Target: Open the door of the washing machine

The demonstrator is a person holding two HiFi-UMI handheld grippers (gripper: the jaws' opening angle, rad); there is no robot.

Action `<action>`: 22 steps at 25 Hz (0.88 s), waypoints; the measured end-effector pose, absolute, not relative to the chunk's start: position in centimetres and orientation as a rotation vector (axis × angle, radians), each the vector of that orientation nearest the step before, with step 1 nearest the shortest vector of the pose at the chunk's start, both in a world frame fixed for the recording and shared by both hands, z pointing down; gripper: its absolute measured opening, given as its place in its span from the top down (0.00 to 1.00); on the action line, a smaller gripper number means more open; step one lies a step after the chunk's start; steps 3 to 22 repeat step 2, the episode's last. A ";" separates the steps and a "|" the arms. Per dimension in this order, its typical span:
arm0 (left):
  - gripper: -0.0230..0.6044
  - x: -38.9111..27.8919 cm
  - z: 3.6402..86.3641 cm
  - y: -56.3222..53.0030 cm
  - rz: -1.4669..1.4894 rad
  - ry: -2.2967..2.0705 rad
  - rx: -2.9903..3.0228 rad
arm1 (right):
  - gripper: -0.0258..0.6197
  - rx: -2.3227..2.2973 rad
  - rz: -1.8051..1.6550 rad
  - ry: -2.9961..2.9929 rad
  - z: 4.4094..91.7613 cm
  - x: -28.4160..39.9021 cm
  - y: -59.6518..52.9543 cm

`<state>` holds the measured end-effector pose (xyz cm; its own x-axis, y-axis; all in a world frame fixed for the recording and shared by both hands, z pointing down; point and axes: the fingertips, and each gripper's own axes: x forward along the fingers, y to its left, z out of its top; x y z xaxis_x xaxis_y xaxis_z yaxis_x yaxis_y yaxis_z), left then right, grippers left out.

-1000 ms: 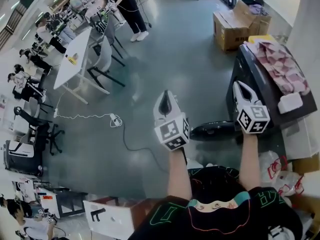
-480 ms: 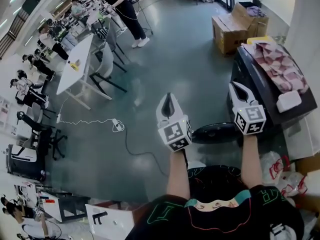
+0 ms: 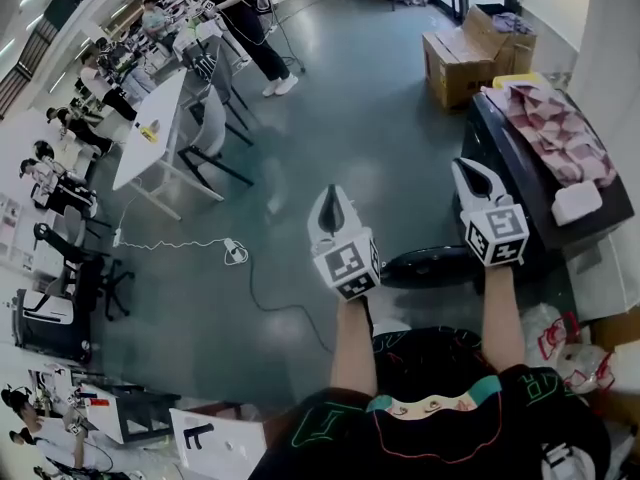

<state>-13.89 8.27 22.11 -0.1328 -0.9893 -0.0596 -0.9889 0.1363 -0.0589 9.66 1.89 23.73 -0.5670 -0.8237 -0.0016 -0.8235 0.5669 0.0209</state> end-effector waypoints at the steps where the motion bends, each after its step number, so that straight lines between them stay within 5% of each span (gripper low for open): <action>1: 0.95 -13.9 22.1 8.3 -0.008 2.305 -2.007 | 0.96 1.452 -0.036 -2.776 23.7 9.7 1.9; 22: 0.95 -13.8 22.2 8.2 -0.008 2.307 -2.003 | 0.96 1.446 -0.042 -2.779 23.7 9.7 1.8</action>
